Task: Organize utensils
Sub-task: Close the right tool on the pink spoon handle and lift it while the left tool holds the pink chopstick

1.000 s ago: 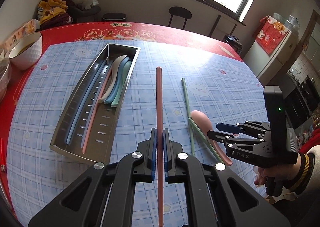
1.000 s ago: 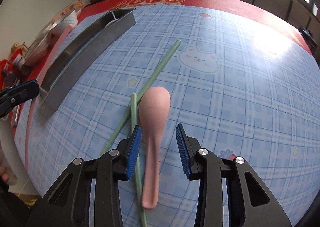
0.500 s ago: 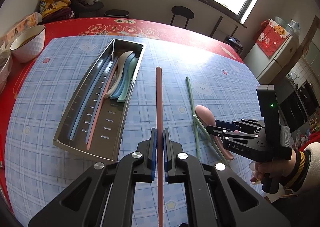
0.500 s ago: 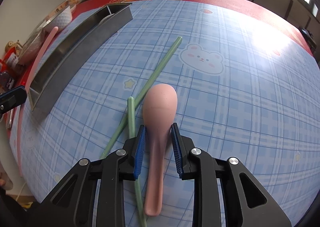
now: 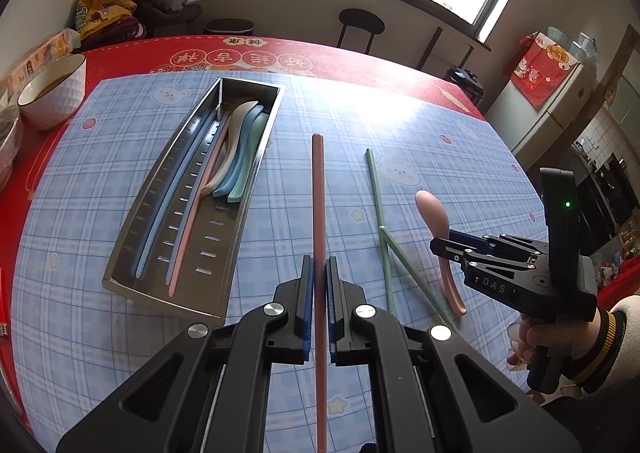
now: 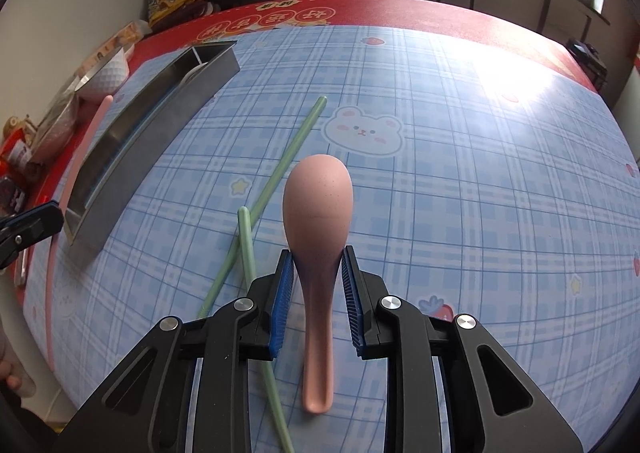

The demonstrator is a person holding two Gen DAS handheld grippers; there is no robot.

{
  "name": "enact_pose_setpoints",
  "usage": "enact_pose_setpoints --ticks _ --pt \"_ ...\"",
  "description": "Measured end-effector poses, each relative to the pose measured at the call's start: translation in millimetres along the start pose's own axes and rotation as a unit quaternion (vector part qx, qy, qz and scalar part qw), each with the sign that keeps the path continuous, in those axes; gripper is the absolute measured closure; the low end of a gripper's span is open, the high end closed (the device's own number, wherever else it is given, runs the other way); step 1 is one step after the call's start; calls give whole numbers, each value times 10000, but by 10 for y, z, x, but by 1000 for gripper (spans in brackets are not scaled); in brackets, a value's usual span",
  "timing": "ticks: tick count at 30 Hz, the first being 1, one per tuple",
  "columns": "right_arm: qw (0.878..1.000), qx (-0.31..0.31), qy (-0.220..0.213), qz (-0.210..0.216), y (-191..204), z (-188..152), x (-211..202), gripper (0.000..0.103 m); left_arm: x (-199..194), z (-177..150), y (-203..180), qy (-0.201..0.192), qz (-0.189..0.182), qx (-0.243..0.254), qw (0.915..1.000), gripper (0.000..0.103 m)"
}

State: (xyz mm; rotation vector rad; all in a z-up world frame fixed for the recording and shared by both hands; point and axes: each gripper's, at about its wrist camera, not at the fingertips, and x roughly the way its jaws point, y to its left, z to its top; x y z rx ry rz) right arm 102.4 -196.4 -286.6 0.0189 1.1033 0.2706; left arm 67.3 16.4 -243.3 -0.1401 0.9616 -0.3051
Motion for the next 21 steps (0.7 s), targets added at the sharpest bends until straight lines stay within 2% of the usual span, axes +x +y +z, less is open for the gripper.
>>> enact_pose_setpoints --ticks 7,9,18,20,21 --pt "9987 185 109 -462 -172 -69 41 78 16 -6 -68 40 26 139 9999 97" --pt "9984 254 200 -472 -213 -86 76 78 20 -15 -67 57 35 132 9999 97" --pt "9983 479 291 137 -242 -121 56 76 22 -29 -96 73 39 134 9999 97" --pt "9980 534 288 198 -258 -128 34 71 23 -30 -99 78 40 136 9999 97" --pt "9977 587 255 223 -276 -131 18 65 22 -30 -99 77 42 134 9999 97"
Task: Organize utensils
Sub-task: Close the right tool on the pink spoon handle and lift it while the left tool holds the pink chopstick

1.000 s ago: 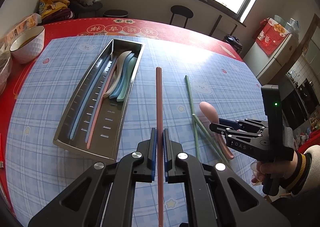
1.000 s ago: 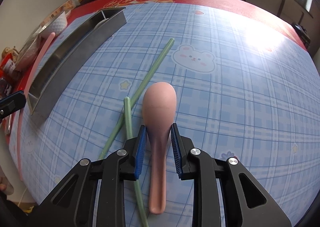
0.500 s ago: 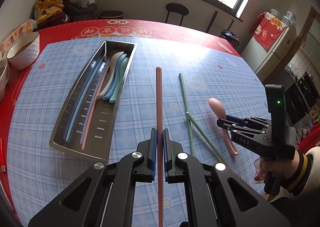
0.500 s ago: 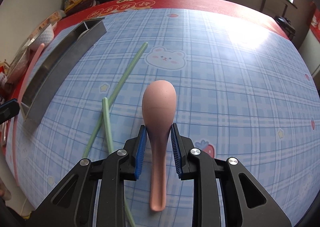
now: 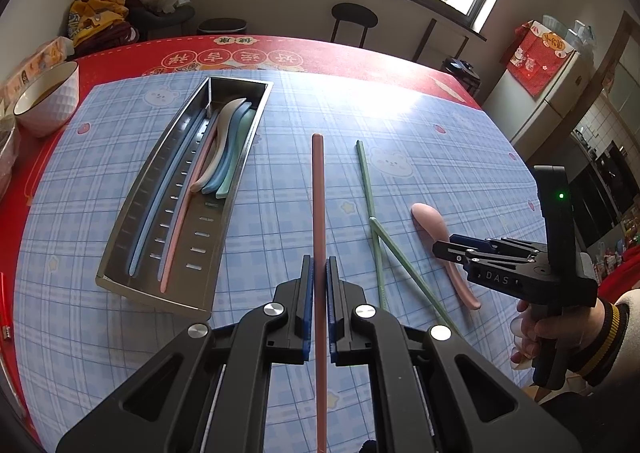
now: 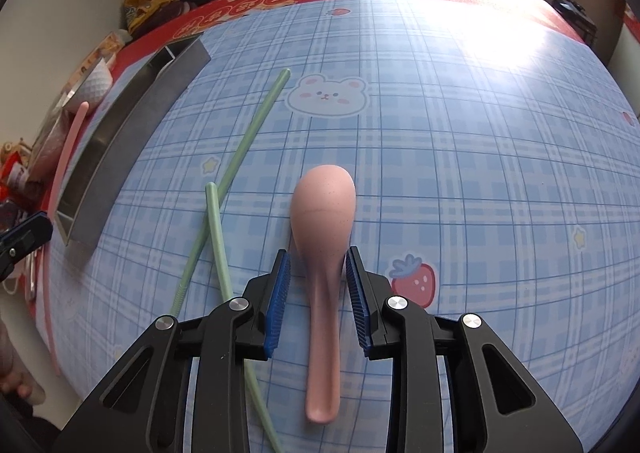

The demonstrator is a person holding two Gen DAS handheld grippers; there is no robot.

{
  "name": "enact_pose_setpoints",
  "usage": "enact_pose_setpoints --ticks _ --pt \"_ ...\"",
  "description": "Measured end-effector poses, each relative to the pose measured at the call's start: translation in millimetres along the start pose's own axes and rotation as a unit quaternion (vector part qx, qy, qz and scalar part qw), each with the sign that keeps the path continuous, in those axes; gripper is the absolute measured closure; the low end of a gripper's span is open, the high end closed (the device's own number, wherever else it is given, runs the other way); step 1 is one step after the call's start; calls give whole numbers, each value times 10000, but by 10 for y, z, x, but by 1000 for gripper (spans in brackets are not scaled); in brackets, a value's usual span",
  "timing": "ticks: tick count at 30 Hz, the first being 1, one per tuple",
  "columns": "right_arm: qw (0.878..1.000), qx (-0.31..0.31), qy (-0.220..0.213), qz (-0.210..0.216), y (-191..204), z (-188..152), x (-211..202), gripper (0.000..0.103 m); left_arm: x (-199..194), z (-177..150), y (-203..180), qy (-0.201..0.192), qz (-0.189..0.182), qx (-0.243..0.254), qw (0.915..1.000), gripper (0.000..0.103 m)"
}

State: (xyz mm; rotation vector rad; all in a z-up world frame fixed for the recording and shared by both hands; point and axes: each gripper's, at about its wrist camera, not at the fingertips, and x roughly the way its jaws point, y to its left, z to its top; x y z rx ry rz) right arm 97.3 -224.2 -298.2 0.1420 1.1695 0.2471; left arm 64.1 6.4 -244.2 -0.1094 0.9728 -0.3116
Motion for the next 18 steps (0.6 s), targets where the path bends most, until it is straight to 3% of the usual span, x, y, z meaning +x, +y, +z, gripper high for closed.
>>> enact_pose_setpoints --ticks 13,18 --pt "9965 696 -77 450 -220 2 39 64 7 -38 17 59 28 -26 10000 97" --pt "9957 769 -82 511 -263 16 49 71 -7 -42 49 48 41 -68 10000 97"
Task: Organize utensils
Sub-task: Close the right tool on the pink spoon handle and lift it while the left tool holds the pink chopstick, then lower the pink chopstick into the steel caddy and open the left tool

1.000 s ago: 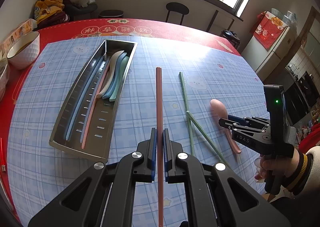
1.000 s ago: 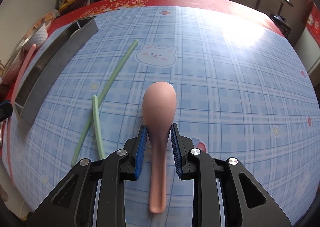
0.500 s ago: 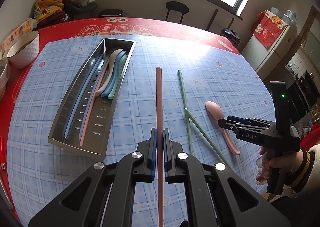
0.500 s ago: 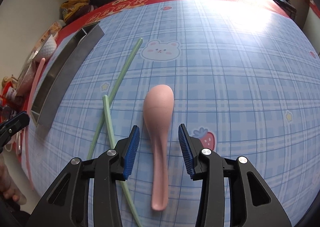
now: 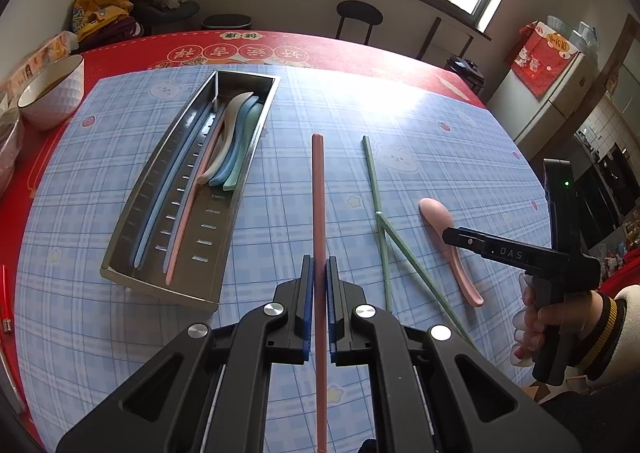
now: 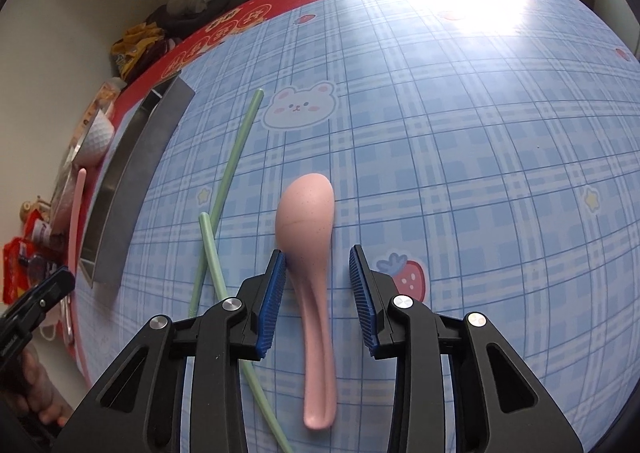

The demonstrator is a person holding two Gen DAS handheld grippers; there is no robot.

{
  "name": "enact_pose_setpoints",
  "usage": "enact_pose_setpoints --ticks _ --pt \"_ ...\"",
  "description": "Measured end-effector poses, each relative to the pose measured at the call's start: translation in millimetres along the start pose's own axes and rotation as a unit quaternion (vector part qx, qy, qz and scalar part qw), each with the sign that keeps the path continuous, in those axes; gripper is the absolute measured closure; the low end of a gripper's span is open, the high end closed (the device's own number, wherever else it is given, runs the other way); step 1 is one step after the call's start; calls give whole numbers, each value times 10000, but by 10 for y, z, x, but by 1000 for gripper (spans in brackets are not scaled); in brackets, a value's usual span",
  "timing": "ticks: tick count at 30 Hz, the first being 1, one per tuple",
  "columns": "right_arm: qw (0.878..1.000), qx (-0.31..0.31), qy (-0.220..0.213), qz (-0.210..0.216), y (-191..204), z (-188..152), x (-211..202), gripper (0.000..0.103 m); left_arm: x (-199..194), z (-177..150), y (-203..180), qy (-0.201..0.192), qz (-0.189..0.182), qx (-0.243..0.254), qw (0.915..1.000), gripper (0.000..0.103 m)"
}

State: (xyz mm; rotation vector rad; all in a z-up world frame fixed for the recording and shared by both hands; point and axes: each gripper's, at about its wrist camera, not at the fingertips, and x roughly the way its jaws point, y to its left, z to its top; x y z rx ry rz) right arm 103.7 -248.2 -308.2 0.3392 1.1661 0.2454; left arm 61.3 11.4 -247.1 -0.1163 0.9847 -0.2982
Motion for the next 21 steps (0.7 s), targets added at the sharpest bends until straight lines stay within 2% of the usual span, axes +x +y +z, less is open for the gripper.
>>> enact_pose_setpoints --ticks 7,12,17,21 --pt "9995 -164 259 37 164 -12 42 86 -23 5 -8 -33 -12 26 10000 97" --pt "9973 -687 256 -29 415 -70 31 94 -37 -2 22 -42 -2 -40 10000 97" --pt "9957 -814 399 -178 457 -126 119 95 -49 -23 53 -30 22 -85 10000 97" --pt "9958 -830 345 -196 468 -137 141 95 -66 -43 102 -21 55 -163 9998 97"
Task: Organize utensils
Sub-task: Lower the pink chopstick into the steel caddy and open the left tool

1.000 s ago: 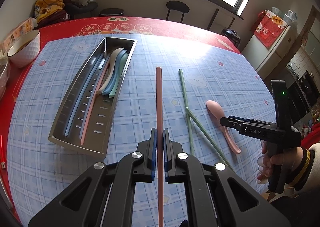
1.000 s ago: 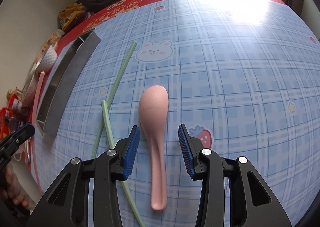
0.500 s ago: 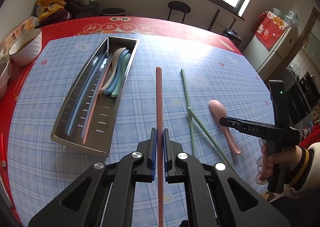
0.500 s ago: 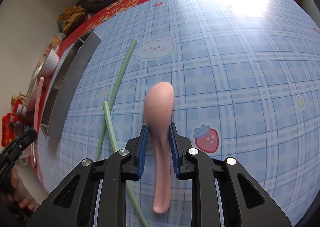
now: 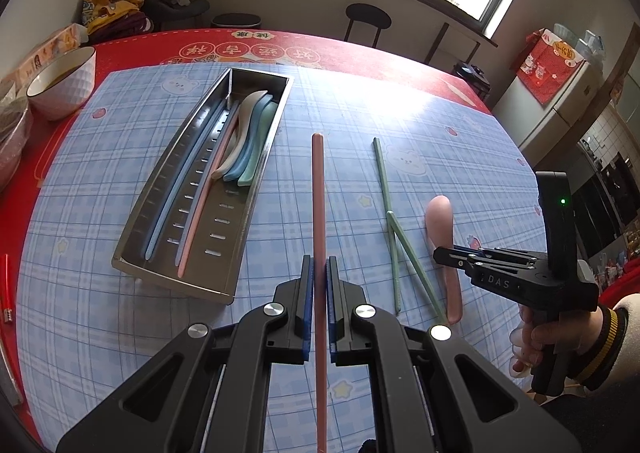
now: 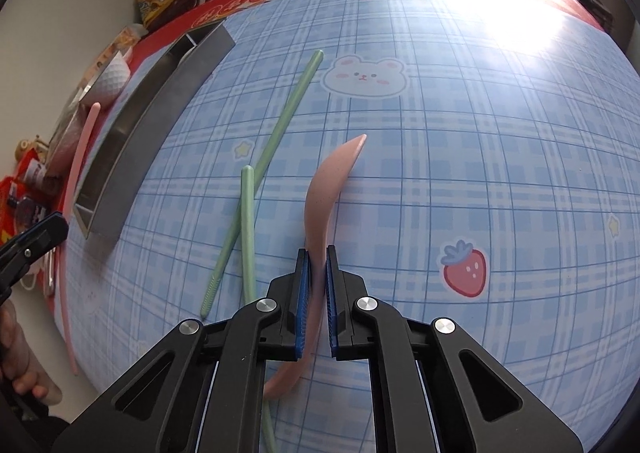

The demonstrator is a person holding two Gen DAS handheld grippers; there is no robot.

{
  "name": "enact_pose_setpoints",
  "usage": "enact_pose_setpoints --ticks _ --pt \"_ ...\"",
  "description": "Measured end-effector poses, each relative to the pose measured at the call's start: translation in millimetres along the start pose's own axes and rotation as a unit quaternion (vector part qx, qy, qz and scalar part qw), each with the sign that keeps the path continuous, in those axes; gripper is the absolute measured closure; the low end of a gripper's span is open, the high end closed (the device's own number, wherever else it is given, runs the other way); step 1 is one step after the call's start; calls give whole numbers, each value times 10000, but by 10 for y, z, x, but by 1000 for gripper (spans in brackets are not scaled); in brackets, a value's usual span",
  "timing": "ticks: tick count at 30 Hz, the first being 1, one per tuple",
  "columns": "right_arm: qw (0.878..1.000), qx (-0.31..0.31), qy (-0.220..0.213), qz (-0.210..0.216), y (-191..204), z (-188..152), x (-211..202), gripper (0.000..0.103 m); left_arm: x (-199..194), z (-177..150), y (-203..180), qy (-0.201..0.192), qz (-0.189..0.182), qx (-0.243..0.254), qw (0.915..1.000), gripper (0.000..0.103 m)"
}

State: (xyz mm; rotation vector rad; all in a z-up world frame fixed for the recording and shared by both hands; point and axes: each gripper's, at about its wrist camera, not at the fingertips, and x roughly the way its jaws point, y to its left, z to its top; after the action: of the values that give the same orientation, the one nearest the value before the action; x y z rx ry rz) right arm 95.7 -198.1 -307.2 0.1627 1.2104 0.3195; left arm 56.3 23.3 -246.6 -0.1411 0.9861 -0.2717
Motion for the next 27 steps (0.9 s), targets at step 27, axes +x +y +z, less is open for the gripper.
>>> enact_pose_setpoints --ticks 27 --pt "9917 587 -1110 283 14 216 -481 97 -57 507 531 -21 426 0 9991 97"
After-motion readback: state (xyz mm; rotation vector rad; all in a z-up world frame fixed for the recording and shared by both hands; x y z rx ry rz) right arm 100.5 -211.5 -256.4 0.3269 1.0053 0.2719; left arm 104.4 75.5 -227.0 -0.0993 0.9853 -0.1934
